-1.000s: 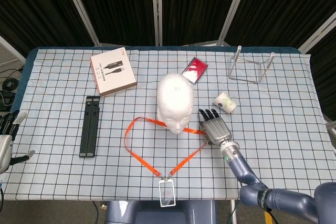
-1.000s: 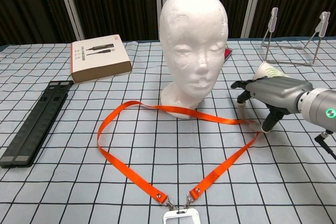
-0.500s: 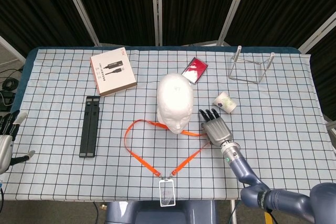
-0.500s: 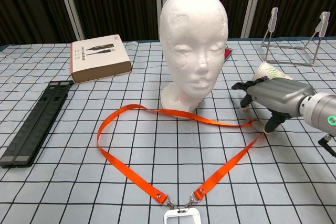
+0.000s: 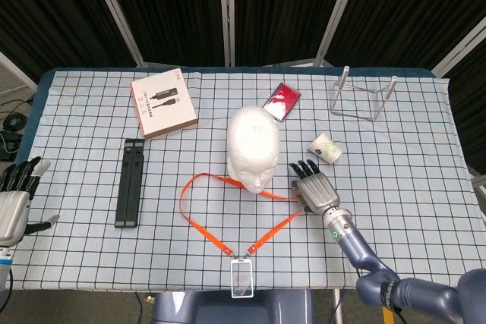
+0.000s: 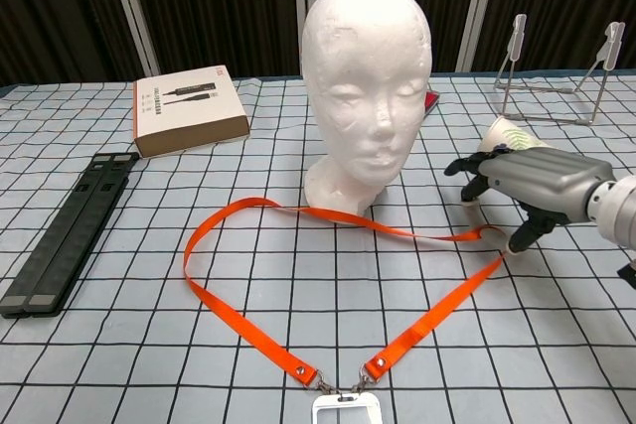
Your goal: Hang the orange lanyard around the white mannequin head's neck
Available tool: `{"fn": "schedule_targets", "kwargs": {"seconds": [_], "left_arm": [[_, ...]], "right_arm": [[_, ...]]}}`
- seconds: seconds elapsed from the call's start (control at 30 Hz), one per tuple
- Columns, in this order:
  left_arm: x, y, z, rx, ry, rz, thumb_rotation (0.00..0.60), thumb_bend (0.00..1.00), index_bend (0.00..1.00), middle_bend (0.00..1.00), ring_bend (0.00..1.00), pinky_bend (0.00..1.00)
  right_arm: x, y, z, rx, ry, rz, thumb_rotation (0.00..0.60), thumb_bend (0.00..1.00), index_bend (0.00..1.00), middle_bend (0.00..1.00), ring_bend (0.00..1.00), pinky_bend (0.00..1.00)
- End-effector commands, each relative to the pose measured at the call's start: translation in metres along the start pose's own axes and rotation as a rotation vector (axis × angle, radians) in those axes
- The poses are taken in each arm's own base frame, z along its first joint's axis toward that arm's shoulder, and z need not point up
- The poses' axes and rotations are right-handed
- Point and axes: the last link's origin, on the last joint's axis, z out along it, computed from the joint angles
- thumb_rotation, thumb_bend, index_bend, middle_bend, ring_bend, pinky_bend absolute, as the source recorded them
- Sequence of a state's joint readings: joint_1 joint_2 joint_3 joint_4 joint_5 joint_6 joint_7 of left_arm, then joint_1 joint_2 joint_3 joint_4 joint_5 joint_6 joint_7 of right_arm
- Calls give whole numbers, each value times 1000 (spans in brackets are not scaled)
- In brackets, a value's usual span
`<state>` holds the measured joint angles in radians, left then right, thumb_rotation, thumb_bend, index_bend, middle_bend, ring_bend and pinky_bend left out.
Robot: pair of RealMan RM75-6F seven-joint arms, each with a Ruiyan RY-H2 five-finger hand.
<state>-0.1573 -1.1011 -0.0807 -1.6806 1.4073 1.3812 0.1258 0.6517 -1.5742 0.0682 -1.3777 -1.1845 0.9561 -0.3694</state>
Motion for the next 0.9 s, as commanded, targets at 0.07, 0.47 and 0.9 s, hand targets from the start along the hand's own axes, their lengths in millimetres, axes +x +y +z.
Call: {"fn": "schedule_targets", "kwargs": {"seconds": [0.07,0.47,0.9], "left_arm": [[0,26,38,-79,-13,19,600,0,57,0,0,0],[-38,128,125,-260,-146,-67,600,176,296,0,0,0],[-102,191,148,-375,-242,-54,600,298,444,0,0,0]], "right_arm": [[3,4,-8,3,-7,38,600,498,704,84,0,0],[18,6,-16,-5,-17,134,600,501,718,97,0,0],[25,8,-20,4,-14,183,600,506,720,109,0,0]]}}
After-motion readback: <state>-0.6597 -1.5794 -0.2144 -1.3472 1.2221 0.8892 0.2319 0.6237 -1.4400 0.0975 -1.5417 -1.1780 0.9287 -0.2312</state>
